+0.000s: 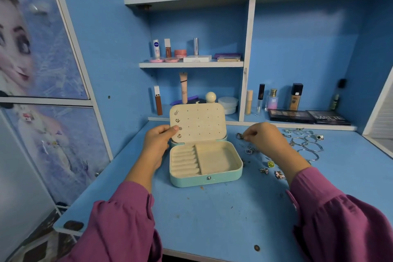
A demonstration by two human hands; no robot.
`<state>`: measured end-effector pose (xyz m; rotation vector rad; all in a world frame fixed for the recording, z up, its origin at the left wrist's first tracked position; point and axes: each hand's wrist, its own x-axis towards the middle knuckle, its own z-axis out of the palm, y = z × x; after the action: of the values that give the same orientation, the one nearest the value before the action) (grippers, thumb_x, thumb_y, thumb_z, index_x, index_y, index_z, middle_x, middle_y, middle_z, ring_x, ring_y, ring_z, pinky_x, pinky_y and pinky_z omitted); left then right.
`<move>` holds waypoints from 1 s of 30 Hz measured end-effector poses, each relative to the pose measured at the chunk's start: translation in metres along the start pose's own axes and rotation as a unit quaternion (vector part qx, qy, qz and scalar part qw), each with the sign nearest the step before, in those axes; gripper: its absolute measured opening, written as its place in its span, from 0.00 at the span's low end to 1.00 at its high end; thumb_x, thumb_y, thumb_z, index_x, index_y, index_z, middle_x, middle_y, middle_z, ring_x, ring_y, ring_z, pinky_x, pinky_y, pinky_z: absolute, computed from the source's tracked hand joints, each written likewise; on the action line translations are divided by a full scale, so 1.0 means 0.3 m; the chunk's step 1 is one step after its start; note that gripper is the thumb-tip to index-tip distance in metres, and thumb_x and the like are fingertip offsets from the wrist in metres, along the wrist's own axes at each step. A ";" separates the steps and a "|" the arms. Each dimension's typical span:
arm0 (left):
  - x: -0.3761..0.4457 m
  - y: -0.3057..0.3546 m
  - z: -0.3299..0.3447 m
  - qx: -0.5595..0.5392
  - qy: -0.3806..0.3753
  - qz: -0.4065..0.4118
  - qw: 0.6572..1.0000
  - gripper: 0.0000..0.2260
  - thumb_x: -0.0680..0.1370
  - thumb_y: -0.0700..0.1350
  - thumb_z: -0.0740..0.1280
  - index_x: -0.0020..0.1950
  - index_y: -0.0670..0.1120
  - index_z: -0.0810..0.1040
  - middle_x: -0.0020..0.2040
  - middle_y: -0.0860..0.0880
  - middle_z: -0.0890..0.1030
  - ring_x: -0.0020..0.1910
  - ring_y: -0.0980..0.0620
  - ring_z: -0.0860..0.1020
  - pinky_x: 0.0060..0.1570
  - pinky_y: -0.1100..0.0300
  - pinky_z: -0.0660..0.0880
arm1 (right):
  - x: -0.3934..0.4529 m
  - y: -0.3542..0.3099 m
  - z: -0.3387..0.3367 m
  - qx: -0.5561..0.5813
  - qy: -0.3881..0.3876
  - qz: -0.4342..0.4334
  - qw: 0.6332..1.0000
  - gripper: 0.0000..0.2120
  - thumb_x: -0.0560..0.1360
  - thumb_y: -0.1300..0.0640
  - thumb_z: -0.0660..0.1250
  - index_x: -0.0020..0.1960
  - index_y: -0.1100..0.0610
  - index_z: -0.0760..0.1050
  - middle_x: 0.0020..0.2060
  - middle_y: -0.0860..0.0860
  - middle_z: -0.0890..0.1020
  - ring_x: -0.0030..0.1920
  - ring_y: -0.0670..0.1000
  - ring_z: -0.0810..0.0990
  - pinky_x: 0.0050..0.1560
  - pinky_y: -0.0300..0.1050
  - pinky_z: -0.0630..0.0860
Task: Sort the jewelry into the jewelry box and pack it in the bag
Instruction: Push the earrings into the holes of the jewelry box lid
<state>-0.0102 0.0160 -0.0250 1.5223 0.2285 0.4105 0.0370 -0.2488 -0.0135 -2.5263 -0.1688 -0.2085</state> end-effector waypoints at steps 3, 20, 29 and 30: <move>0.002 -0.001 0.006 -0.007 0.005 0.001 1.000 0.02 0.76 0.39 0.69 0.45 0.41 0.81 0.40 0.47 0.84 0.30 0.57 0.78 0.26 0.68 0.70 | 0.006 -0.001 0.013 -0.058 -0.033 0.012 0.998 0.05 0.73 0.58 0.69 0.46 0.50 0.84 0.46 0.52 0.84 0.47 0.55 0.80 0.52 0.50 0.78; 0.014 -0.007 0.011 -0.011 0.014 0.006 1.000 0.04 0.74 0.38 0.70 0.40 0.43 0.81 0.43 0.44 0.85 0.40 0.49 0.82 0.36 0.61 0.75 | -0.008 -0.021 0.043 -0.123 0.022 -0.001 0.992 0.07 0.74 0.55 0.63 0.47 0.51 0.80 0.47 0.51 0.81 0.52 0.55 0.76 0.44 0.43 0.71; 0.000 0.018 0.012 -0.049 0.019 0.040 0.998 0.04 0.76 0.40 0.69 0.50 0.45 0.79 0.40 0.48 0.81 0.37 0.56 0.79 0.29 0.70 0.71 | -0.025 -0.164 0.076 0.091 0.120 -0.141 0.979 0.07 0.76 0.56 0.66 0.46 0.58 0.81 0.45 0.51 0.79 0.47 0.51 0.75 0.44 0.41 0.68; 0.002 0.017 0.012 -0.049 0.018 0.046 0.998 0.04 0.76 0.41 0.69 0.50 0.46 0.80 0.40 0.49 0.81 0.37 0.57 0.79 0.30 0.70 0.71 | -0.024 -0.189 0.085 0.102 0.118 -0.156 0.975 0.07 0.76 0.56 0.66 0.46 0.58 0.81 0.45 0.52 0.80 0.48 0.51 0.75 0.44 0.41 0.68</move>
<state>-0.0088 0.0130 -0.0196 1.4329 0.1650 0.5157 0.0233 -0.1884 -0.0042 -2.2387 -0.4678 -0.5839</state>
